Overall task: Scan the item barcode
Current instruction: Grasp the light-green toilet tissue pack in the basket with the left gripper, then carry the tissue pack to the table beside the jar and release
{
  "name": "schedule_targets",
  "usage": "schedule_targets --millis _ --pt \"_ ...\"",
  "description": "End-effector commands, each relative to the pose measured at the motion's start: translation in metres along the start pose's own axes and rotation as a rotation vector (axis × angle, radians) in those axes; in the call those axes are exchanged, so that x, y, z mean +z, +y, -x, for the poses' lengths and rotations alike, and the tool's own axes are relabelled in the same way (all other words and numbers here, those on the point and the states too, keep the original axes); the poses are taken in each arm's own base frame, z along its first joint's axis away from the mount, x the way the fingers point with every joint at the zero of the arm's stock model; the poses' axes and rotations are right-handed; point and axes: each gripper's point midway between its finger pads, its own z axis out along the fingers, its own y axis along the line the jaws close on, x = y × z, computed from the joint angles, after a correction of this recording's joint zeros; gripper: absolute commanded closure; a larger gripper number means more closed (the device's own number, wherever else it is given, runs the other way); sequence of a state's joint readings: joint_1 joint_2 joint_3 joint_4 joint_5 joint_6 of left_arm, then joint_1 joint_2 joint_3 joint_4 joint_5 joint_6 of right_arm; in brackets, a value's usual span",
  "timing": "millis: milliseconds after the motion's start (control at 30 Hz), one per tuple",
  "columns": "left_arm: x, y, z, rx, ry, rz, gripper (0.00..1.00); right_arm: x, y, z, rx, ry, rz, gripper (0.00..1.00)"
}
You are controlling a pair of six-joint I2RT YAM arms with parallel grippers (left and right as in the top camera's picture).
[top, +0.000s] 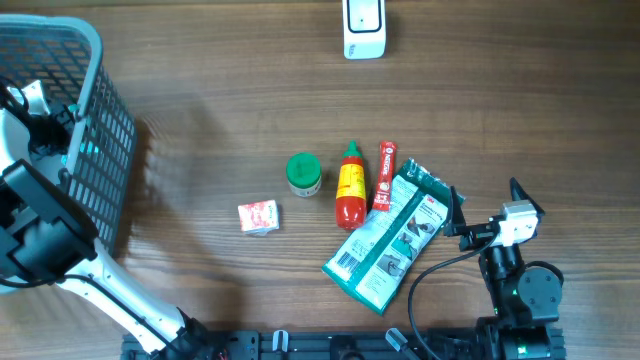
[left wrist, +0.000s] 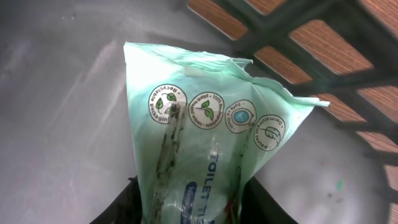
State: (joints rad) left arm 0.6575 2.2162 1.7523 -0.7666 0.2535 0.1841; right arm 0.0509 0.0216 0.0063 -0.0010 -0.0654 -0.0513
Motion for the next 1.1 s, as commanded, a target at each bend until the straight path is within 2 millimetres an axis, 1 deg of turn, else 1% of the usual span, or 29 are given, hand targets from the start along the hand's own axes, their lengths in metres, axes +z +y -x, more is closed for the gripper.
schedule_targets --millis 0,67,133,267,367,467,533,600,700,800,867,933,967,1067 --pt "-0.071 -0.016 0.039 -0.016 -0.168 0.000 0.66 0.000 -0.001 0.000 -0.009 0.001 -0.009 0.00" --pt "-0.098 -0.022 0.051 -0.022 -0.231 0.001 0.66 0.000 -0.001 0.000 -0.009 0.001 -0.009 0.00" --pt "-0.140 -0.031 0.063 -0.029 -0.325 0.001 0.66 0.000 -0.001 0.000 -0.009 0.001 -0.009 0.00" --pt "-0.205 -0.048 0.072 -0.053 -0.454 -0.007 0.66 0.000 -0.001 0.000 -0.009 0.001 -0.009 0.00" --pt "-0.250 -0.067 0.067 -0.061 -0.523 -0.051 0.66 0.000 -0.001 0.000 -0.009 0.001 -0.010 0.00" --pt "-0.285 -0.096 0.056 -0.022 -0.559 -0.153 0.66 0.000 -0.001 0.000 -0.009 0.001 -0.009 0.00" --pt "-0.305 -0.115 0.047 0.008 -0.575 -0.214 0.66 0.000 -0.001 0.000 -0.009 0.001 -0.009 0.00" --pt "-0.319 -0.131 0.039 0.014 -0.587 -0.249 0.66 0.000 -0.001 0.000 -0.009 0.001 -0.009 0.00" --pt "-0.333 -0.157 0.024 0.008 -0.575 -0.298 0.67 0.000 -0.001 0.000 -0.009 0.001 -0.009 0.00" --pt "-0.333 -0.193 0.004 0.060 -0.517 -0.353 0.68 0.000 -0.001 0.000 -0.009 0.001 -0.009 0.00" --pt "-0.326 -0.220 -0.012 0.108 -0.457 -0.393 0.68 0.000 -0.001 0.000 -0.009 0.001 -0.009 0.00" --pt "-0.317 -0.251 -0.032 0.167 -0.380 -0.433 0.68 0.000 -0.001 0.000 -0.009 0.001 -0.009 0.00" --pt "-0.312 -0.263 -0.041 0.191 -0.349 -0.443 0.68 0.000 -0.001 0.000 -0.009 0.001 -0.010 0.00" --pt "-0.298 -0.288 -0.063 0.250 -0.272 -0.430 0.70 0.000 -0.001 0.000 -0.009 0.001 -0.009 0.00"
